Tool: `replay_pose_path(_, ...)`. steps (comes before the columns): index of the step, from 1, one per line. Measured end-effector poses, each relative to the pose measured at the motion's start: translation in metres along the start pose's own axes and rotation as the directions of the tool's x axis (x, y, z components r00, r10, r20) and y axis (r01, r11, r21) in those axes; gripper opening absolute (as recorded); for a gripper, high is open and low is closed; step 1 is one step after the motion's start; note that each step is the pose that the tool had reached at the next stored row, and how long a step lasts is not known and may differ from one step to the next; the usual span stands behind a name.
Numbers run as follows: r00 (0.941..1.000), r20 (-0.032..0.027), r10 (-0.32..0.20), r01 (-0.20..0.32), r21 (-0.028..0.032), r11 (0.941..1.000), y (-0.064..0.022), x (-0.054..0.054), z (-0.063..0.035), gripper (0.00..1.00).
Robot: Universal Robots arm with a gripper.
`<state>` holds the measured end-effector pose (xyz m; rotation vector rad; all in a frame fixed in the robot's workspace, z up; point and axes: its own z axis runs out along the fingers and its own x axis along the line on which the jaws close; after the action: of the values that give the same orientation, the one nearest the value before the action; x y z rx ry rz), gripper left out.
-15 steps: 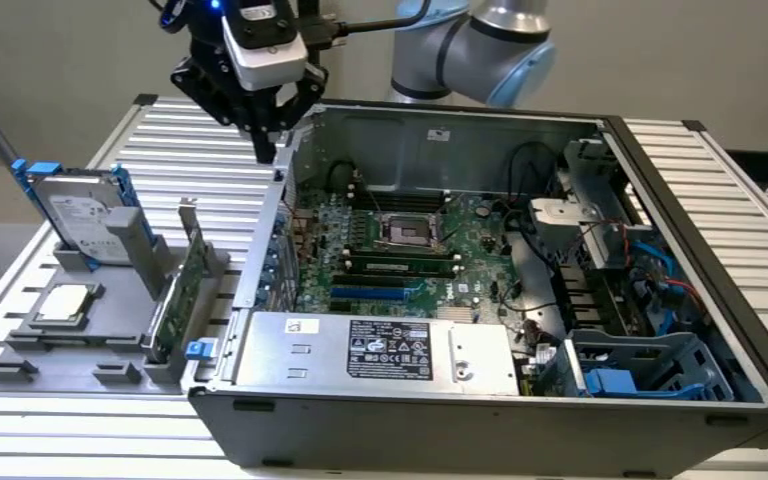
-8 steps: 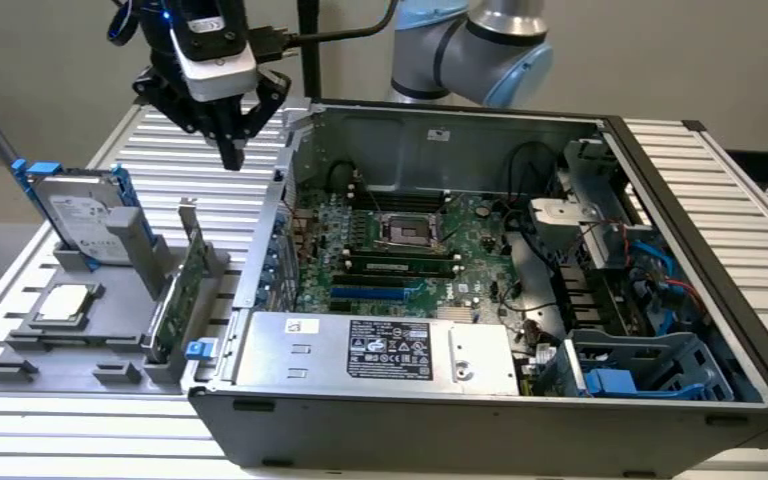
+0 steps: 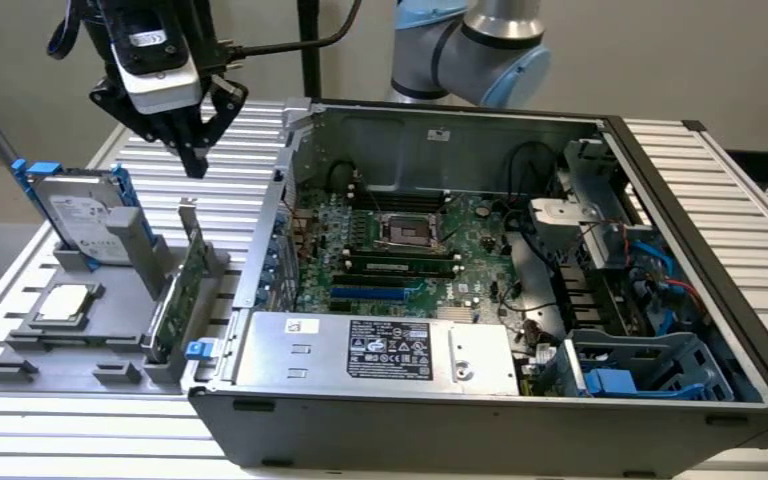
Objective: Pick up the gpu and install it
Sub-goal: 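Reach for the gpu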
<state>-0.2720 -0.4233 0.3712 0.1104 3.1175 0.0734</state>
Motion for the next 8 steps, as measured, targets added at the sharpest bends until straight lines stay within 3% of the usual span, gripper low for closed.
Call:
replay_pose_path(4, 1.0, 0.0, 0.0, 0.0, 0.0008, 1.0, -0.0053, 0.013, 0.0018, 0.11)
replay_pose_path(8, 1.0, -0.0004, 0.0, 0.0, 0.0016, 1.0, -0.0135, 0.02, 0.0026, 0.11)
